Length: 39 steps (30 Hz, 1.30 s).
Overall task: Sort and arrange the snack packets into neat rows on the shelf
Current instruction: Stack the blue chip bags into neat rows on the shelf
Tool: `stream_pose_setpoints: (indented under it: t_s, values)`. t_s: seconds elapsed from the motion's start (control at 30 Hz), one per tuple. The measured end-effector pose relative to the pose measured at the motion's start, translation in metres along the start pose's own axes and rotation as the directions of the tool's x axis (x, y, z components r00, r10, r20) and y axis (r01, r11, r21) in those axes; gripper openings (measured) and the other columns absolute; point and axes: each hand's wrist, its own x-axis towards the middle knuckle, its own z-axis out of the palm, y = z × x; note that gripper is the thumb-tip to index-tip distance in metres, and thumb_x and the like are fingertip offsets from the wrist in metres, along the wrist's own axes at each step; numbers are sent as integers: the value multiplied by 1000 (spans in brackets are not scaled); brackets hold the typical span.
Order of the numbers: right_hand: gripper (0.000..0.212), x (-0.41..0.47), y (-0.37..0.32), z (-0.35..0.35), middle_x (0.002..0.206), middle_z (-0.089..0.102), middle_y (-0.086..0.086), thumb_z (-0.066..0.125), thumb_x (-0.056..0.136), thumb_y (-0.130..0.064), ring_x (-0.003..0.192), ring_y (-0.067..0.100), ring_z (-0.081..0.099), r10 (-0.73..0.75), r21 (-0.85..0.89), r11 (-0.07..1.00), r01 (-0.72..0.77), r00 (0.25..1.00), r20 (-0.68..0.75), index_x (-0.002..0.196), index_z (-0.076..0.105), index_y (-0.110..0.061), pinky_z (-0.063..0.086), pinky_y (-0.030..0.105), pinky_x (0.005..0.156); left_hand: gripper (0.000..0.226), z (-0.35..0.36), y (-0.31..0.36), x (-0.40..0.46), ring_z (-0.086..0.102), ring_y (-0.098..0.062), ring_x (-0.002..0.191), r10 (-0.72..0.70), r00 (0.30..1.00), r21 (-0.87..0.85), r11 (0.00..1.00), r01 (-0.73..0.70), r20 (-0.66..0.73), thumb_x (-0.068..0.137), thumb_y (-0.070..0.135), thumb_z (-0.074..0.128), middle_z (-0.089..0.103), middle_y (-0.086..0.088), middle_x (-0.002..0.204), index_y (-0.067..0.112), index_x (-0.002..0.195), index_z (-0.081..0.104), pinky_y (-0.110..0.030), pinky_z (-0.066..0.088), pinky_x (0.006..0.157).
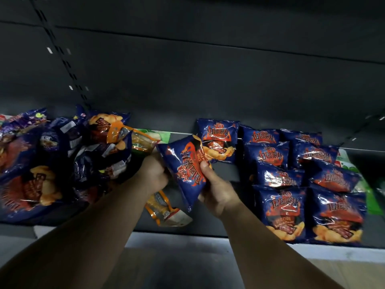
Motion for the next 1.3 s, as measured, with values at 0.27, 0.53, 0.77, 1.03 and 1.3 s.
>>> stream_pose_setpoints:
  t_s: [0.27, 0.53, 0.77, 1.03, 1.3]
  values:
    - [46, 6, -2, -10, 108, 68, 19, 73, 77, -1, 75, 24, 68, -164, 6, 985, 171, 949, -268, 121, 57, -2, 57, 32, 58, 61, -12, 1, -3, 63, -30, 101, -188, 982, -24, 982, 187, -23, 83, 61, 55, 67, -13, 110, 9, 115, 59, -45, 51, 79]
    - [45, 9, 4, -9, 109, 68, 19, 76, 77, -6, 92, 33, 68, -136, 33, 988, 154, 941, -309, 119, 60, -2, 56, 44, 78, 53, 13, -43, -8, 69, -25, 92, -149, 986, 94, 983, 157, -79, 74, 26, 76, 70, -11, 107, 14, 122, 58, -39, 56, 73]
    - [112, 6, 3, -20, 146, 37, 15, 82, 62, -51, 129, 31, 44, -243, -479, 877, 38, 894, -375, 147, 23, -8, 38, 42, 108, 28, -8, -31, 3, 66, -24, 90, 189, 976, 676, 734, -64, -113, 82, 27, 73, 69, -7, 98, 14, 104, 62, -33, 52, 83]
    - [77, 3, 8, -22, 131, 52, 2, 82, 72, -20, 113, 13, 57, -470, -549, 748, 374, 882, -40, 136, 39, -21, 53, 31, 90, 34, 3, 7, -4, 64, -20, 95, 75, 968, 899, 359, -249, 238, 82, 30, 71, 68, -3, 105, 15, 112, 61, -37, 50, 89]
    - [34, 13, 3, -29, 76, 66, 17, 71, 81, -35, 51, 23, 62, -139, -53, 990, 130, 942, -304, 92, 61, -4, 53, 29, 49, 67, 16, -8, 10, 58, -19, 113, 457, 889, 726, 619, -300, -23, 84, 47, 65, 61, 1, 117, 14, 138, 44, -32, 43, 96]
